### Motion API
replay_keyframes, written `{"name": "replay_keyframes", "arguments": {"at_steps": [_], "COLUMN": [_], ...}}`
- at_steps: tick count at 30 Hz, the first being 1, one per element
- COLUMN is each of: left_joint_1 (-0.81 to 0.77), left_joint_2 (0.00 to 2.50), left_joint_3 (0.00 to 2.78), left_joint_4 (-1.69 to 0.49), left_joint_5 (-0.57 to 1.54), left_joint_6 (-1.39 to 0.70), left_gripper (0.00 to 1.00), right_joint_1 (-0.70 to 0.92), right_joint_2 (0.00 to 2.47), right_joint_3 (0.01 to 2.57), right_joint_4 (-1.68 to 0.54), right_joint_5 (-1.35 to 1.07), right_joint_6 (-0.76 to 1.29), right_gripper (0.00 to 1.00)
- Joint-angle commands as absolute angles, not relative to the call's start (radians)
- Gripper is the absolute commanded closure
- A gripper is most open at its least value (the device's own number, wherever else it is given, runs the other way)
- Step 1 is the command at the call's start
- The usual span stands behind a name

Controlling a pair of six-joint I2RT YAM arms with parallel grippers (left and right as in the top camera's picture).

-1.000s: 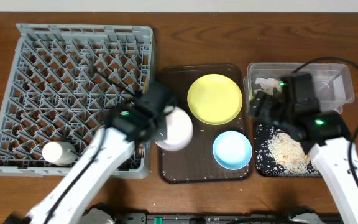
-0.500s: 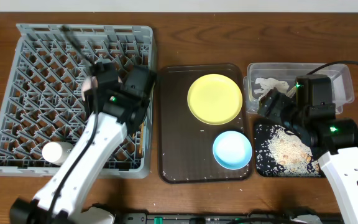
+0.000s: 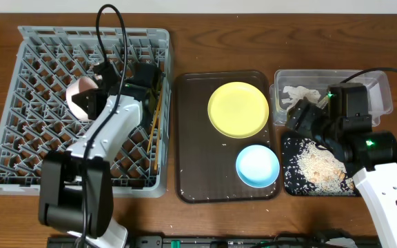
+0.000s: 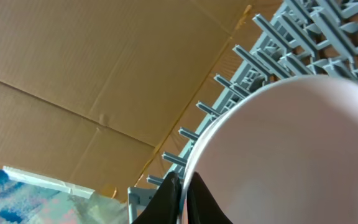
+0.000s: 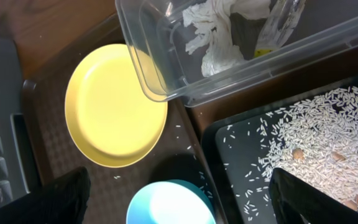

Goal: Sort waste into correct bins and load items into the dishwasher
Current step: 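Carry the pink bowl with the left gripper and set it in the rack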

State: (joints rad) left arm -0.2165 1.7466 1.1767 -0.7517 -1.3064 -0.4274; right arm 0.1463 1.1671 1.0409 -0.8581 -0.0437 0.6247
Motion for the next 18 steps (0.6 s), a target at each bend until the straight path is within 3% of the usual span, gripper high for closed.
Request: {"name": "replay_keyframes", "arguments": {"at_steps": [1, 6, 11, 18], "left_joint_1": [-0.210, -0.220, -0.225, -0.224], "left_joint_2": [1.767, 1.797, 1.795, 1.795], "left_joint_3": [1.179, 1.178, 1.179, 1.179], "left_joint_4": [-0.720, -0.690, -0.606, -0.555], "left_joint_5": [-1.370, -1.306, -1.486, -1.473], "left_joint_6": [-0.391, -0.337, -0.212, -0.138], "left_gripper": [0.92, 0.92, 0.92, 0.92], "right_joint_1": [0.131, 0.131, 0.131, 0.131], "right_joint_2": [1.158, 1.158, 1.158, 1.158], "right_joint_3": [1.047, 1.047, 1.047, 1.047], "right_joint_4": [-0.864, -0.864, -0.865, -0.865], "right_joint_5": [-0.031, -0.030, -0.031, -0.031], "right_joint_6": [0.612, 0.612, 0.612, 0.612], "right_gripper": [0.10, 0.09, 0.09, 0.08]}}
